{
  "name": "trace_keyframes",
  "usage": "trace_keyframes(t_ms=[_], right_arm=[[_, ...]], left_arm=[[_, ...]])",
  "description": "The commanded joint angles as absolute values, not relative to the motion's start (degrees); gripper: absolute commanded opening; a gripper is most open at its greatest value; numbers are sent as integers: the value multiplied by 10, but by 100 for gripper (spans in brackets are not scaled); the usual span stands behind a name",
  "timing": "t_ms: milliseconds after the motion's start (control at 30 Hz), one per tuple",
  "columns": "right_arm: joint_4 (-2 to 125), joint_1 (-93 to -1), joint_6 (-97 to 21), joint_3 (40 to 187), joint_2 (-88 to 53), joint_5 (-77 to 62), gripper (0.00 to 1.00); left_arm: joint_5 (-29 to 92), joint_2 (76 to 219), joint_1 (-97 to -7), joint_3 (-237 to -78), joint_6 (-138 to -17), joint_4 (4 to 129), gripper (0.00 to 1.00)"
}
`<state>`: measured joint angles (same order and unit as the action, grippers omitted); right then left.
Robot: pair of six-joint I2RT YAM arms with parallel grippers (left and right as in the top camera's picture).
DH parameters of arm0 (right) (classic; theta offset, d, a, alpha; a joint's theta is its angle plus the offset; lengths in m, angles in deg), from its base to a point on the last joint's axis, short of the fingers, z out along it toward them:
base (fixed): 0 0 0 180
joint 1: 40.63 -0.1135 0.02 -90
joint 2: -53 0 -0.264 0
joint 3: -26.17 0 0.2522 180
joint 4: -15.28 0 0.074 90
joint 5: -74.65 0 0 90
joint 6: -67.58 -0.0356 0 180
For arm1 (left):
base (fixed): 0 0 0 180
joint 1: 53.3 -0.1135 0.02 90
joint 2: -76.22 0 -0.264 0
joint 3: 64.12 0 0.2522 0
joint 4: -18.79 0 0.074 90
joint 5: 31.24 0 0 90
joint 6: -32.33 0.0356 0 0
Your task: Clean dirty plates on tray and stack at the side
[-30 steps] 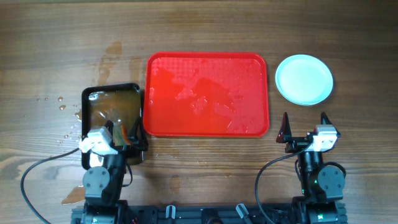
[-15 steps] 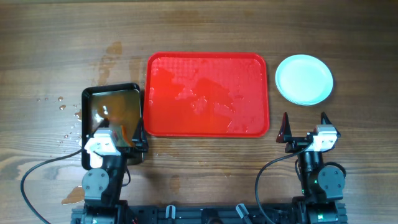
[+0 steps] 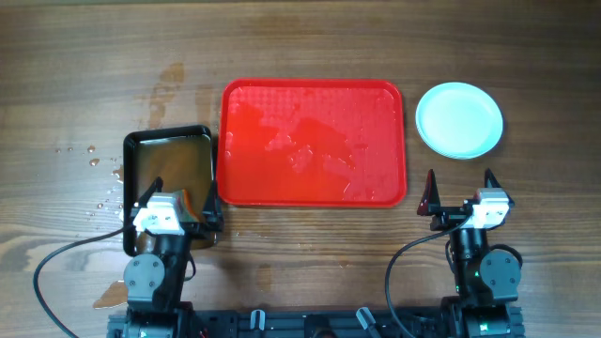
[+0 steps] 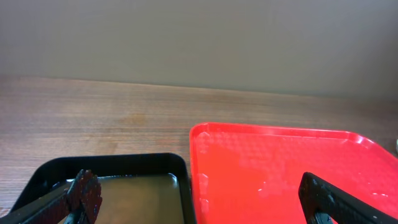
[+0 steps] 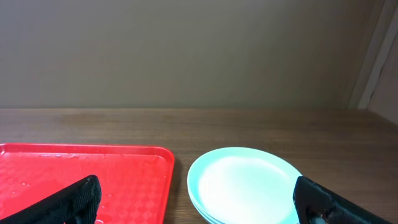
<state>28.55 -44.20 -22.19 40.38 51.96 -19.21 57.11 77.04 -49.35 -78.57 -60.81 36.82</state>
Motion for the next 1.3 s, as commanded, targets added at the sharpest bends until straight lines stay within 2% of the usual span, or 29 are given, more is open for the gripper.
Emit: trace_keyframes(t_ms=[0,1267], right_arm=[[284,-443,-228,403,524,-181,100],[284,-443,-228,403,524,-181,100]], left_arm=[[569,764,-513,-782,-594,370,100],[569,766,-526,-782,-594,369,100]])
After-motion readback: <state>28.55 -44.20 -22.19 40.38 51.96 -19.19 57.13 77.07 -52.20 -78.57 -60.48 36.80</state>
